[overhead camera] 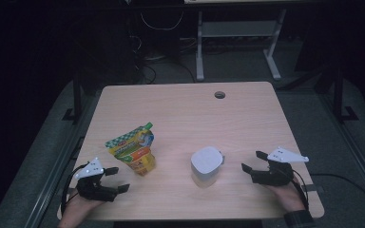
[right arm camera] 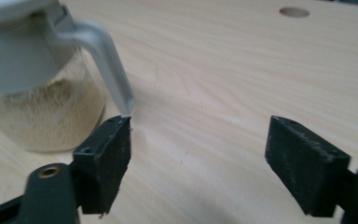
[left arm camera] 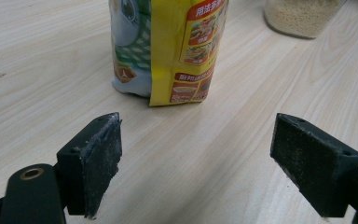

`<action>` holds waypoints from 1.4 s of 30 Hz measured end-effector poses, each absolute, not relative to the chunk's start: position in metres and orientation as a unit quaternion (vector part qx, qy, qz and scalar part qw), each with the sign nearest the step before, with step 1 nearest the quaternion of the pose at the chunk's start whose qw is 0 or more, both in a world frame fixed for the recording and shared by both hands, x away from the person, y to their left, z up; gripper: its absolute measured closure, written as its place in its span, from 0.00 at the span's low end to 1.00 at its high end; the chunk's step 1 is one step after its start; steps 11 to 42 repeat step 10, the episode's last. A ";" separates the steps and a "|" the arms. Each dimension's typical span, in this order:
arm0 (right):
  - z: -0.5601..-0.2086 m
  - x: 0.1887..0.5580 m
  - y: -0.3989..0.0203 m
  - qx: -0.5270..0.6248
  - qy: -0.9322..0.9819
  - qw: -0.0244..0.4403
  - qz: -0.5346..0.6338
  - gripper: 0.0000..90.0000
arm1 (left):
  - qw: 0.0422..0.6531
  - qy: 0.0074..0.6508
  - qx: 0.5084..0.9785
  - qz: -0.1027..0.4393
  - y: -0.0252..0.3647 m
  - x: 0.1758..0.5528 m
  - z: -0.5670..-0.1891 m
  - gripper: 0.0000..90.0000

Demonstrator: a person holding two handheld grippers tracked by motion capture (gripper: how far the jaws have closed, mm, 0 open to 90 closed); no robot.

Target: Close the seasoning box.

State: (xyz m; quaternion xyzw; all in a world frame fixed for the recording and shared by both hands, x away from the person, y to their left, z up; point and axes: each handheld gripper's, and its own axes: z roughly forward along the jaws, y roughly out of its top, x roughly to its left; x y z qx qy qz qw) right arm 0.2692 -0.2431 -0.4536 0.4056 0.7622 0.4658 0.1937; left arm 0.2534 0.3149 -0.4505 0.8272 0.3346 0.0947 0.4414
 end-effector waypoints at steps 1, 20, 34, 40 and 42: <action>-0.456 0.268 -0.243 0.406 0.764 0.192 0.462 0.21 | 0.441 0.333 0.828 0.096 0.315 0.254 -0.451 0.18; -0.465 0.270 -0.243 0.414 0.771 0.187 0.447 0.17 | 0.439 0.334 0.829 0.091 0.312 0.254 -0.453 0.18; -0.465 0.270 -0.243 0.414 0.771 0.187 0.447 0.17 | 0.439 0.334 0.829 0.091 0.312 0.254 -0.453 0.18; -0.465 0.270 -0.243 0.414 0.771 0.187 0.447 0.17 | 0.439 0.334 0.829 0.091 0.312 0.254 -0.453 0.18; -0.465 0.270 -0.243 0.414 0.771 0.187 0.447 0.17 | 0.439 0.334 0.829 0.091 0.312 0.254 -0.453 0.18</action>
